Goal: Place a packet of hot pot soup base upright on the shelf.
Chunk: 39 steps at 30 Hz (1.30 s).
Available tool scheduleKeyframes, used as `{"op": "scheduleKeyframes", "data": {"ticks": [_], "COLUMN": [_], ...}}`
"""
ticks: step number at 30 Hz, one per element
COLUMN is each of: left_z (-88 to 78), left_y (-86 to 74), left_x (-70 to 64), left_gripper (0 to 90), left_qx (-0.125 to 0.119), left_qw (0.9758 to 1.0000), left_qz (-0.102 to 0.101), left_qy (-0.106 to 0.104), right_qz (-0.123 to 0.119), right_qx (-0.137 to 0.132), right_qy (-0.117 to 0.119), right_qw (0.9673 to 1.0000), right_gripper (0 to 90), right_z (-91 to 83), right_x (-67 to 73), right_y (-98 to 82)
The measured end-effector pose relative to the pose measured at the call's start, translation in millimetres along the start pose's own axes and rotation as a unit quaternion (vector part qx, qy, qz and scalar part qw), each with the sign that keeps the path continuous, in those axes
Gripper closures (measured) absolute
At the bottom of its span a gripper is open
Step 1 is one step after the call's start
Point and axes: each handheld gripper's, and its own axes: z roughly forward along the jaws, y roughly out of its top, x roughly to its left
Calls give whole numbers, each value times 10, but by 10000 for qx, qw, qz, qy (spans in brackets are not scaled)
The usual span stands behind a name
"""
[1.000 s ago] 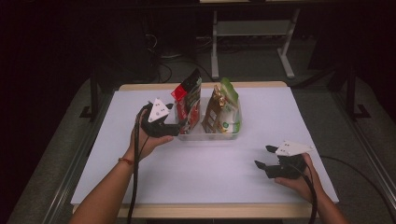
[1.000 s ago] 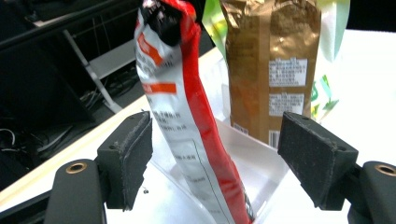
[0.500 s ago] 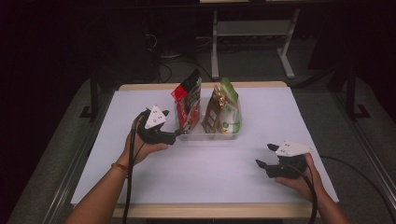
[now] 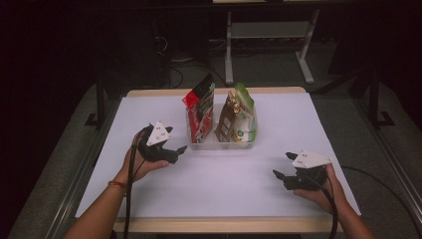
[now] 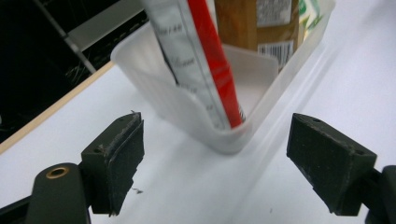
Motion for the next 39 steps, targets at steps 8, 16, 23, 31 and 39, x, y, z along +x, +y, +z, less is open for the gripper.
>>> {"op": "scheduleKeyframes", "data": {"ticks": [8,16,23,31,39], "left_z": [-107,-241,-346,-457,-617], "left_y": [-217,-435,-597,-685,-775], "left_x": [10,-2,-4,33,118], "left_gripper": [195,195,195,191,189], "left_qx": [87,211,260,201,53], "left_qw": [9999,9998,9997,9995,9988], "left_qz": [43,48,-11,-238,-488], "left_qy": [42,46,12,25,64], "right_qz": [-35,-57,-4,180,342], "right_qx": [-63,-68,-103,-129,-276], "right_qy": [-33,-78,-214,-321,-389], "right_qw": [10000,9999,9997,9992,9983], "right_gripper": [257,251,241,189,184], "right_z": [-50,-119,-164,-195,-268], "right_x": [-29,-61,-67,-75,-108], "right_y": [-16,-31,-98,-165,-266]}}
